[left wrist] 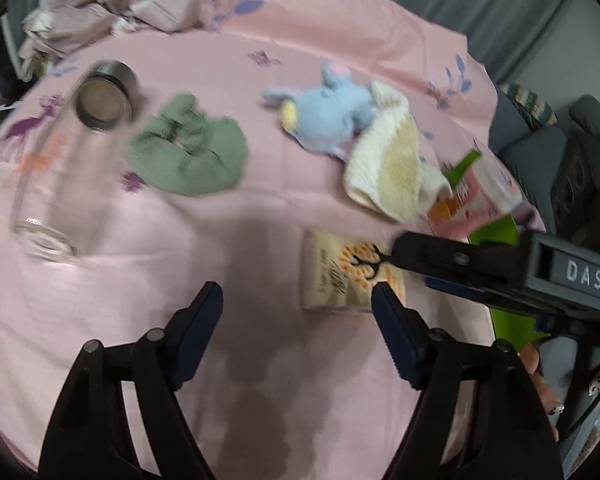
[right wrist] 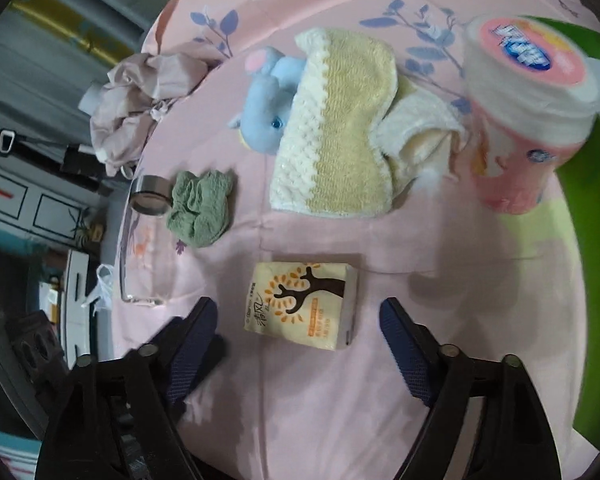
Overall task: Organize soft objects
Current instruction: 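Move the right tool to the yellow tissue packet and grasp it, then carry the tissue packet into the green box and open the right tool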
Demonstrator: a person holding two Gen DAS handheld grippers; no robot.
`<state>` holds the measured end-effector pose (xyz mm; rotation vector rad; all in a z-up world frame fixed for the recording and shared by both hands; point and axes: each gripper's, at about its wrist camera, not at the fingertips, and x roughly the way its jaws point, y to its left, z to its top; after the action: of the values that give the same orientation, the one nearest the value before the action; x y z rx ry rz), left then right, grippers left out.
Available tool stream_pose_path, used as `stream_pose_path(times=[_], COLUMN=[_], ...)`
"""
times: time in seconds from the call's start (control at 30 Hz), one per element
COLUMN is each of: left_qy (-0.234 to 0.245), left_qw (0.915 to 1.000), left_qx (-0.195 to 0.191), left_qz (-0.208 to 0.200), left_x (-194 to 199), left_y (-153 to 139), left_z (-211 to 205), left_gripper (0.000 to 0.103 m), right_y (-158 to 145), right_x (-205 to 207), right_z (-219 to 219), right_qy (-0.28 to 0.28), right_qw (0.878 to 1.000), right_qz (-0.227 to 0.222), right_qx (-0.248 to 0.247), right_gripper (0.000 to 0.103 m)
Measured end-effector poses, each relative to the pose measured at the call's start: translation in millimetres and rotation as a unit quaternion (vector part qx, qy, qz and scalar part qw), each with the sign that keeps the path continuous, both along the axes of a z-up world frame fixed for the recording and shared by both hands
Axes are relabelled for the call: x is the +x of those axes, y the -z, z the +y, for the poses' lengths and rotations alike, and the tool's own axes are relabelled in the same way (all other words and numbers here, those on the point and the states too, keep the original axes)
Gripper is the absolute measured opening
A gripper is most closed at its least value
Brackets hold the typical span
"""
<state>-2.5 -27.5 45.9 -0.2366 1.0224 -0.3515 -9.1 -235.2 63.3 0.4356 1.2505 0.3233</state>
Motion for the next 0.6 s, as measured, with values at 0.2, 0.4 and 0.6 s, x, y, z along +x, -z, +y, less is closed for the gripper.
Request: stream_pose_path(times=[0.2,0.4,0.6], left_qy=[0.002,0.005,0.009], left_qw=[0.999,0.9967,0.9983], left_qx=[-0.02,-0.067,-0.057], left_qz=[0.04,0.046,-0.004], left_x=[9,12,-2], left_y=[23,23,-1], left_z=[-7,-4,-2], left_gripper=[0.048,0.028,0.025], right_y=[31,39,24], right_x=[9,12,5], right_z=[7,10,11], right_qy=[0.006,0.001,-0.009], right_qw=[0.999,1.0,1.0], right_qz=[0.035,0.017,-0.017], right_qx=[-0.005,-0.015,-0.018], right_gripper=[0.057,0.056,0.056])
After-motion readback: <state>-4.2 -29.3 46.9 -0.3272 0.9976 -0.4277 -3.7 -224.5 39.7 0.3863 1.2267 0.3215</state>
